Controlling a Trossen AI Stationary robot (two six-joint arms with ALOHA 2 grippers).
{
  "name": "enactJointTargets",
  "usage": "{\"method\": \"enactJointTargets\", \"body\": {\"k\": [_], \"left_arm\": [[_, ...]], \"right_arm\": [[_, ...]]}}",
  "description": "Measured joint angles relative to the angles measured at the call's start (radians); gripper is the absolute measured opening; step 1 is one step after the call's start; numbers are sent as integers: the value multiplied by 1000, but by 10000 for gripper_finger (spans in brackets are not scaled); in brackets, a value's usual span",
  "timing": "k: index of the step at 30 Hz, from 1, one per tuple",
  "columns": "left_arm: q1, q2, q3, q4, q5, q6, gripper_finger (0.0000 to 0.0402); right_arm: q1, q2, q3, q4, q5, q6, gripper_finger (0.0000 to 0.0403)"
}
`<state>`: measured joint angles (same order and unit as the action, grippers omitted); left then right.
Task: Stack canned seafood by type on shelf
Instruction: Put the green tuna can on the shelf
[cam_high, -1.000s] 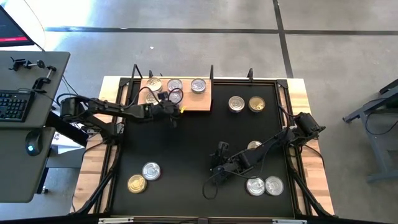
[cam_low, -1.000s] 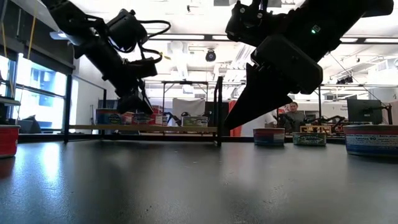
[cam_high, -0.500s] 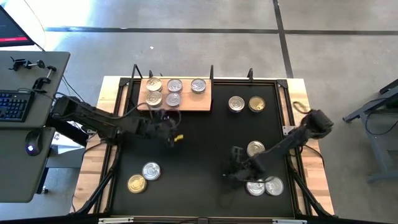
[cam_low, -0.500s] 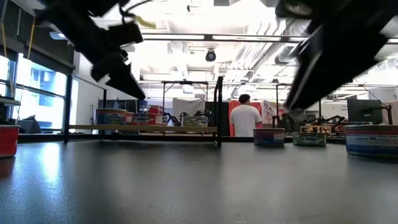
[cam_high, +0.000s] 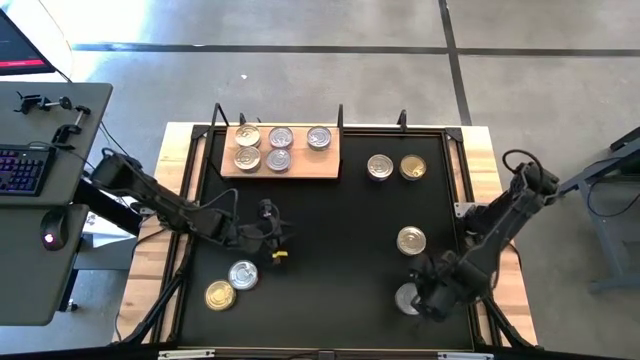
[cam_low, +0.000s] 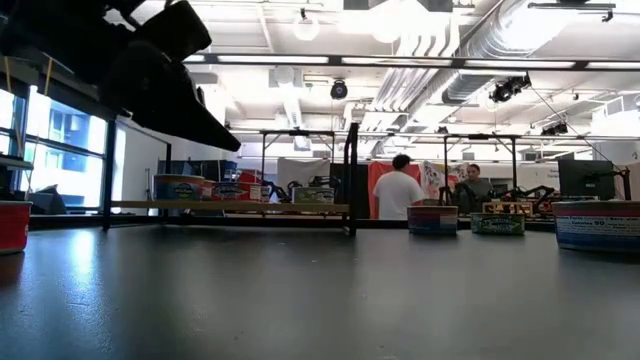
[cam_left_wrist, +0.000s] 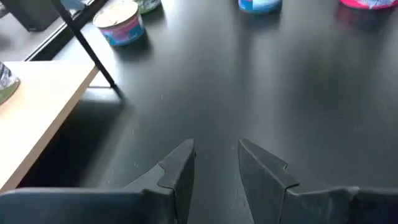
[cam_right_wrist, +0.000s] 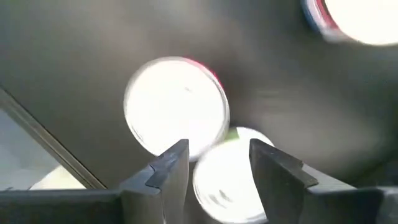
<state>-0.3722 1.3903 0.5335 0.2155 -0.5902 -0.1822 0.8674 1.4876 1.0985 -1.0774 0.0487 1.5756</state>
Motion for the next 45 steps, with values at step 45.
{"method": "enactJointTargets", "body": {"k": [45], "left_arm": [[-628,82,380,-852,-257,-919,115]], "right_arm": [[-224,64,0,-87,-116,-354,161]]}}
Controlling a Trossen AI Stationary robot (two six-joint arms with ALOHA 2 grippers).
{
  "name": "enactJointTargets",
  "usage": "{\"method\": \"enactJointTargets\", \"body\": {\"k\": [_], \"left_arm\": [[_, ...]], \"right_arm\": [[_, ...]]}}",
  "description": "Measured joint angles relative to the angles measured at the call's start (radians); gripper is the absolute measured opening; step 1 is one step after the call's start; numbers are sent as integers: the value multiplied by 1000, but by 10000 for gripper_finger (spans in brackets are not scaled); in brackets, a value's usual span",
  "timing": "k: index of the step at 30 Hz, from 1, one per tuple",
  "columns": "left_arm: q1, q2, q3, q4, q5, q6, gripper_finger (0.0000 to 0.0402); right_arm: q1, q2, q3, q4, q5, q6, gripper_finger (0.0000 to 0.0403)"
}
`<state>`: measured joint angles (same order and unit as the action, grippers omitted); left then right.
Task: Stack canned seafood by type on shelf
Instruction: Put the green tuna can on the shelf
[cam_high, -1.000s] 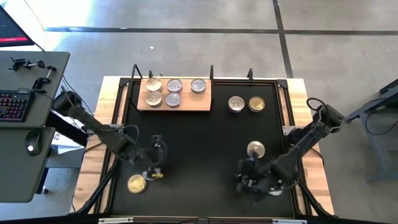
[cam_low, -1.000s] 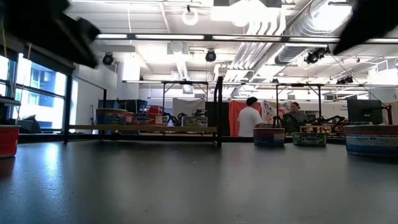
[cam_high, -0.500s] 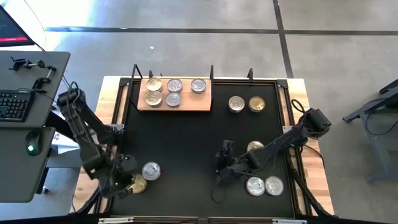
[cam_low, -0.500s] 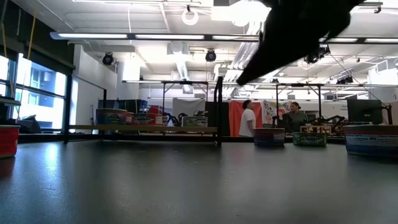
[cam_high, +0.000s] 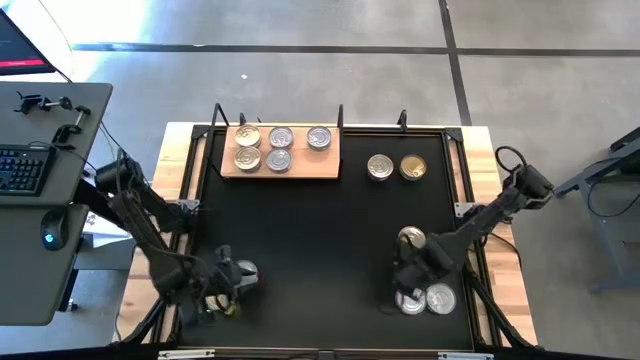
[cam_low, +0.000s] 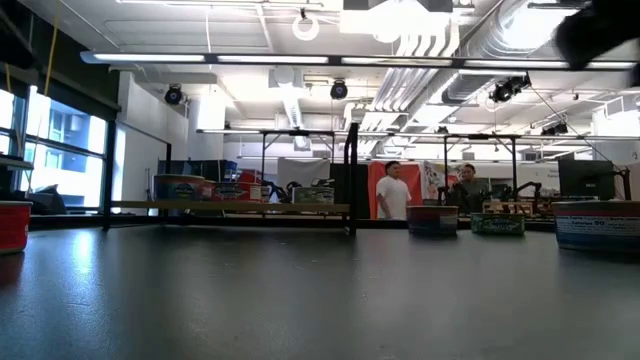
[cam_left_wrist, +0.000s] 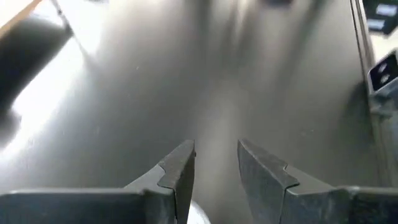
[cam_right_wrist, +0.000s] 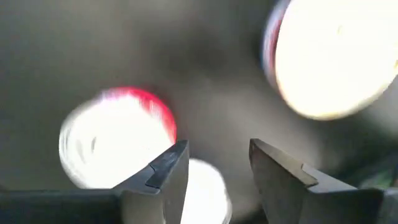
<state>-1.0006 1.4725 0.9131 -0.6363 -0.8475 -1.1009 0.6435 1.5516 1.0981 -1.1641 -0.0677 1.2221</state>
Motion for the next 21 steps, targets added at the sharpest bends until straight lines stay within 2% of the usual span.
{"method": "enactJointTargets", "body": {"k": [4,10,16,21], "left_arm": [[90,65,0,130,57,239,115],[226,144,0,235,139,502,115],[278,148,0,226,157,597,115],[262,117,0,164,97,598,115]], "right_arm": [[114,2,0,31,-74,213,161],[227,40,0,68,-81,491,154],[269,102,0,93,-83,551,113],[259,140,0,45,-66,542,65]]}}
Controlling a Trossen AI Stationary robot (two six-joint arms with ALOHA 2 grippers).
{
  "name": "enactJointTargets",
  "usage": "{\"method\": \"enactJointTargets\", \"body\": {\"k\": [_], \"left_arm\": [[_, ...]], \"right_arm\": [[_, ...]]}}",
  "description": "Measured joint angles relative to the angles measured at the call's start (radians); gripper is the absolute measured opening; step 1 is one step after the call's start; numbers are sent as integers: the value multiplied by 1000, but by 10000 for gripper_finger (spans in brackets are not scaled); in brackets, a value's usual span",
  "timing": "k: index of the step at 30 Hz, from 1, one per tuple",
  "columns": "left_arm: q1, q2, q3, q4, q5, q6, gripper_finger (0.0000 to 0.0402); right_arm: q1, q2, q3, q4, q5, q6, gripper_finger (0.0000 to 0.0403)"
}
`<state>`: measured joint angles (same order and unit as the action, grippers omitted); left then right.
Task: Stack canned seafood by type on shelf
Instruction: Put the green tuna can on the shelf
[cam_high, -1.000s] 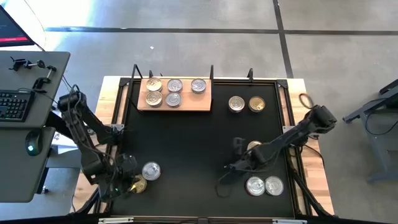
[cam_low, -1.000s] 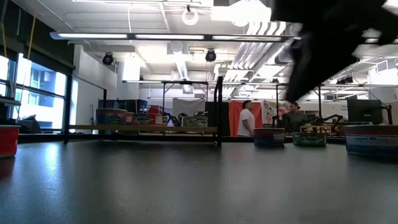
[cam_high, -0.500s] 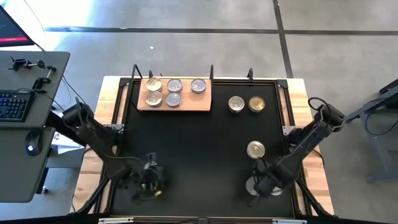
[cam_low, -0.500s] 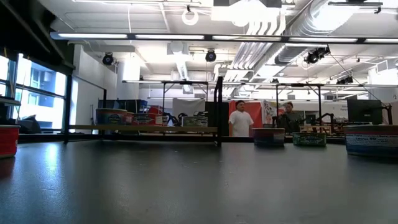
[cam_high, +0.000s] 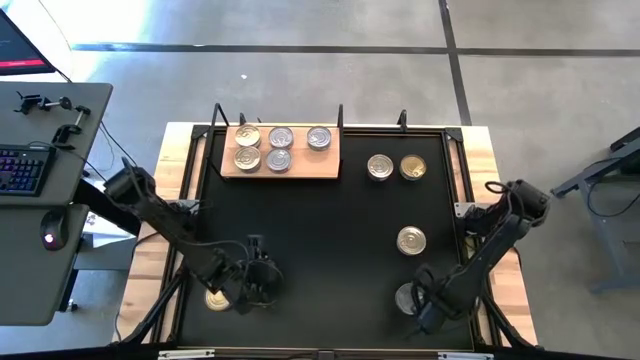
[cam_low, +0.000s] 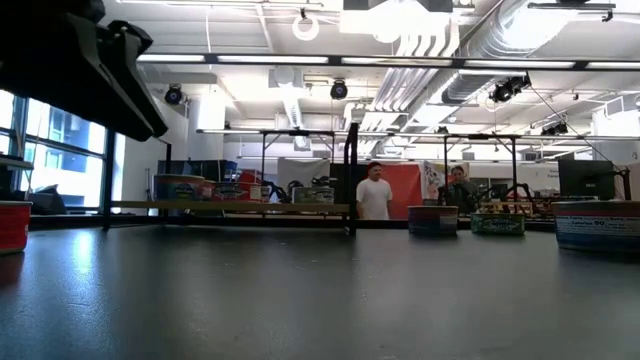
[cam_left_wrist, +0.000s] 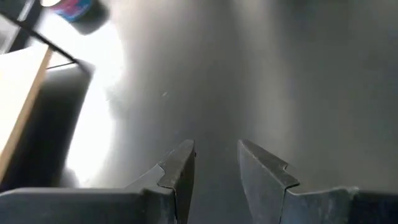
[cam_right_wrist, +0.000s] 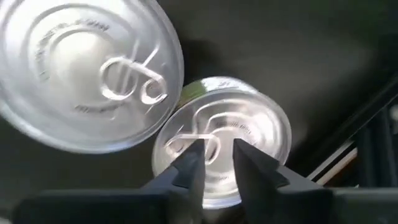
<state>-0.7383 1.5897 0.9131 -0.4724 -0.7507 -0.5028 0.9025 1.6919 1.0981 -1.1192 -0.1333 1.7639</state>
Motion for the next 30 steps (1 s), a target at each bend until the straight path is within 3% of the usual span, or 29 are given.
{"method": "enactJointTargets", "body": {"k": [6,9,12,14,20,30], "left_arm": [[-41,-19,0,-125,-92,-91,115],[-57,-18,0,-163,-123,-150,115],[-68,-18,0,-168,-125,-189,115],[-77,-18,0,-168,-126,-202,115],[-90,-18,0,-169,-129,-230,115],[-89,-15,0,-179,-218,-226,115]], "right_arm": [[-53,10,0,-50,154,-83,10],[-109,10,0,-59,270,-157,4],[-167,4,0,-55,305,-268,7],[-190,-15,0,-56,266,-314,6],[-130,-45,0,-10,-73,-351,1],[7,-52,-126,172,-86,-90,0]]}}
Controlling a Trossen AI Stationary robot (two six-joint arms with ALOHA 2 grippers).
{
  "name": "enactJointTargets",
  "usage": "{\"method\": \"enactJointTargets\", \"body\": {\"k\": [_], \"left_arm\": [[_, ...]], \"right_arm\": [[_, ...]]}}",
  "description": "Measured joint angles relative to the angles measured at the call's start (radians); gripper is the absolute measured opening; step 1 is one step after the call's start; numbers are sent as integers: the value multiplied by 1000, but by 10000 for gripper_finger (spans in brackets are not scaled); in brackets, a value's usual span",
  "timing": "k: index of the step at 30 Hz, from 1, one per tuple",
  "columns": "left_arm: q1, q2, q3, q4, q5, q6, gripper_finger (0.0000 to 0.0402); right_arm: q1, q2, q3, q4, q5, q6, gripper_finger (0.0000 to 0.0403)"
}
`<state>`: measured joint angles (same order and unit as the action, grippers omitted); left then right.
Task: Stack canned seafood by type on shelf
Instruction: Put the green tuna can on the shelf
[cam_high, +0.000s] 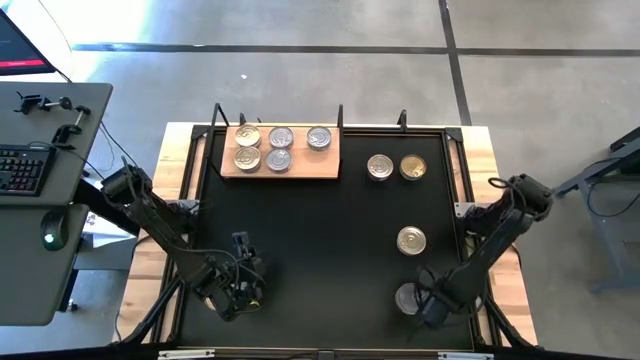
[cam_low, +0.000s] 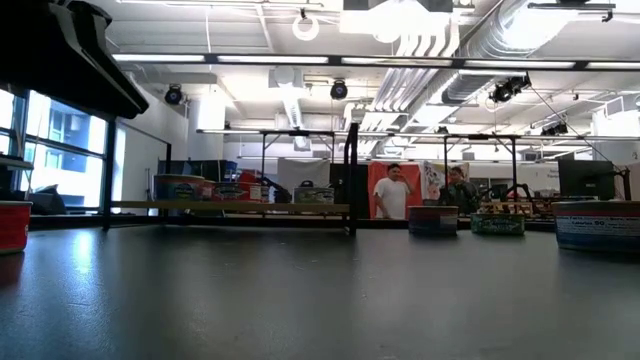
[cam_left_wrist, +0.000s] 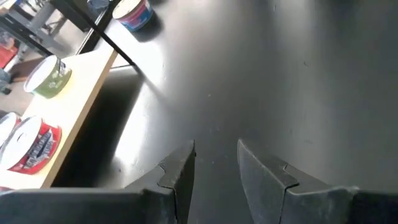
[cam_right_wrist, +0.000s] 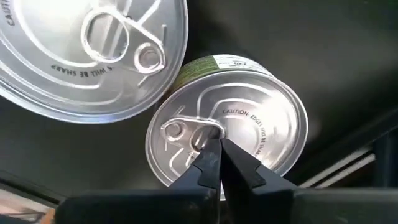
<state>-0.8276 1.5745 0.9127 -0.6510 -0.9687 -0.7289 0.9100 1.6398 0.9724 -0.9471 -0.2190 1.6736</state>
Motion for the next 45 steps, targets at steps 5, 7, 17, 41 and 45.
{"method": "enactJointTargets", "body": {"k": [5,7,17,41,45], "left_arm": [[0,0,0,-3,-21,6,115],[1,0,0,-3,-23,7,115],[3,0,0,-1,-42,-25,115],[27,0,0,71,51,-30,115],[103,16,-6,211,250,84,115]], "right_arm": [[-41,-2,-46,-51,30,25,0],[-78,-3,-57,-64,26,0,0],[-319,1,-67,-66,57,-265,0],[-569,12,41,583,490,-895,0],[-592,59,41,462,516,-838,0]]}}
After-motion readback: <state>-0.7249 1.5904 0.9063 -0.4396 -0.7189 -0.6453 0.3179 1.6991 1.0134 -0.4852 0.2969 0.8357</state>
